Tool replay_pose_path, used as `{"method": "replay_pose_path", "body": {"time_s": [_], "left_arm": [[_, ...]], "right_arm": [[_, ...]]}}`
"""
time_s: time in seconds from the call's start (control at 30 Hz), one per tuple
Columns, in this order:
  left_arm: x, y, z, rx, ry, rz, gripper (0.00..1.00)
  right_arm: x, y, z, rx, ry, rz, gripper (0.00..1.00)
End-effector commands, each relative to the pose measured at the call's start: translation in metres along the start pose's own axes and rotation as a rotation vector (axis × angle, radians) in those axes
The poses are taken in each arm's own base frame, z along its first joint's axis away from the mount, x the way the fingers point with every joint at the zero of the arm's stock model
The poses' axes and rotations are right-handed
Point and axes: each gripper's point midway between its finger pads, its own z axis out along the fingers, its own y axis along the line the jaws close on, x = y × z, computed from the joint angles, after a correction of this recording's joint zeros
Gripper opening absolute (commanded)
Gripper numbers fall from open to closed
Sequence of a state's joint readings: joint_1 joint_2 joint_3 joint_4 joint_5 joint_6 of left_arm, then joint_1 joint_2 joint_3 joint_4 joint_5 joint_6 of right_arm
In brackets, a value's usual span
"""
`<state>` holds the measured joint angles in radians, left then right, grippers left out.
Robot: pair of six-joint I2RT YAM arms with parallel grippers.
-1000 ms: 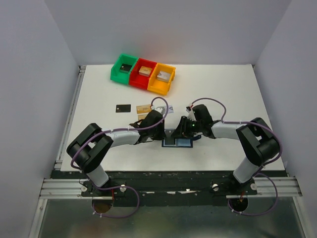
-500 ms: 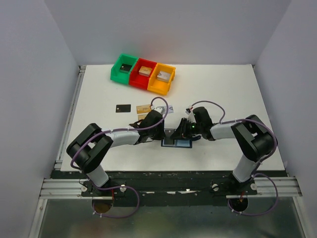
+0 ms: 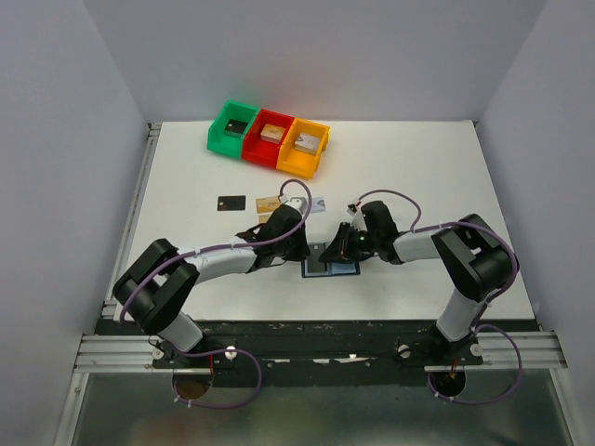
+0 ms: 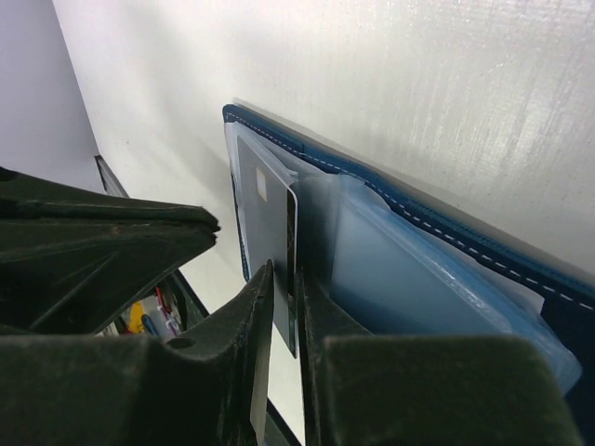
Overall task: Take the credit cards out of the card holder
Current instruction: Remove the credit card from the card holder.
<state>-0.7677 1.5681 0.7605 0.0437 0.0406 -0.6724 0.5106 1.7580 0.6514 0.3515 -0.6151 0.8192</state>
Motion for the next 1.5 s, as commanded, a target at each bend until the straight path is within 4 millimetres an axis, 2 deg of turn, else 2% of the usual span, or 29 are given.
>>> {"method": "replay_pose_path", "body": {"time_s": [0.0,0.07,0.27,0.67,0.93,1.47], "left_arm": [[-0.005,0.001,-0.012,-0.016,-0.027,0.023,0.15],[-0.006,0.008,-0.009,-0.049,-0.033,0.026,0.14],[0.011,0.021,-0.001,-0.108,0.044,0.025,0.10],[0.020,0.022,0.010,-0.100,0.075,0.016,0.07],[0.030,0.018,0.014,-0.063,0.111,0.000,0.05],[0.025,-0.002,0.018,0.043,0.086,0.007,0.02]], "right_arm": [[0.006,-0.005,0.003,0.008,0.018,-0.003,0.23],[0.006,-0.004,0.002,0.006,0.018,-0.004,0.23],[0.003,0.003,0.000,-0.015,0.012,-0.017,0.25],[0.002,0.016,0.001,-0.086,0.016,-0.013,0.35],[0.004,0.020,0.003,-0.116,0.034,-0.010,0.36],[0.014,0.022,0.012,-0.157,0.111,0.007,0.39]]}}
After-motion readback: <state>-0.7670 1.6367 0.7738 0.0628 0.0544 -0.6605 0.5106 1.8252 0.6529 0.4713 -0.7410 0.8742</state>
